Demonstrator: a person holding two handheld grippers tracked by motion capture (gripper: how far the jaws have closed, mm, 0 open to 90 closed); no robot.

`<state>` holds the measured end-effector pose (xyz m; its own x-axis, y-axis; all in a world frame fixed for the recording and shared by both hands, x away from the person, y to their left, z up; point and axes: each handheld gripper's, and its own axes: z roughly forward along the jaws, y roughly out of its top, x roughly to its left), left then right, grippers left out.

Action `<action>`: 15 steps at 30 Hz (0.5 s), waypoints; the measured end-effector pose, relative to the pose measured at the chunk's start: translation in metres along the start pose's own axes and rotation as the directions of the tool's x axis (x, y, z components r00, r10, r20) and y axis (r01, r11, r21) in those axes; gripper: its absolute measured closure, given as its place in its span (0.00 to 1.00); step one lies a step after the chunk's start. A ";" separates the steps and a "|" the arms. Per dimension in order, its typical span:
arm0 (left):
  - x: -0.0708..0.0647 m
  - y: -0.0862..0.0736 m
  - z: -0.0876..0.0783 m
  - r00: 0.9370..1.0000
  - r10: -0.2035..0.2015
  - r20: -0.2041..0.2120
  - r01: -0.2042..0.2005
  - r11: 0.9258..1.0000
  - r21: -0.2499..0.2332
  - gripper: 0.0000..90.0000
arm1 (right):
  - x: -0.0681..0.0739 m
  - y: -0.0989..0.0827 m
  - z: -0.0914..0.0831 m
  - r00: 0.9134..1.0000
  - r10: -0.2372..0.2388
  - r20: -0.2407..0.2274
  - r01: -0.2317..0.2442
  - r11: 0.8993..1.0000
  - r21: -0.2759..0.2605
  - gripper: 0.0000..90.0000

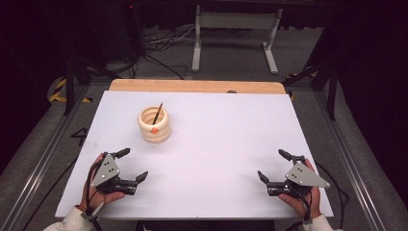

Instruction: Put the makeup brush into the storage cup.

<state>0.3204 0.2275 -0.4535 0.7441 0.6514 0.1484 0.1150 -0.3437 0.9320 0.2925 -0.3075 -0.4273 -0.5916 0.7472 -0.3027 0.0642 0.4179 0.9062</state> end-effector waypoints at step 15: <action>-0.002 0.002 0.002 1.000 0.003 0.008 -0.003 1.000 -0.004 0.05 | -0.001 -0.002 0.000 1.000 0.014 -0.005 -0.015 1.000 -0.010 0.06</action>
<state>0.3204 0.2242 -0.4523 0.7498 0.6448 0.1485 0.1102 -0.3429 0.9329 0.2929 -0.3093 -0.4282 -0.5948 0.7505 -0.2880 0.0646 0.4017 0.9135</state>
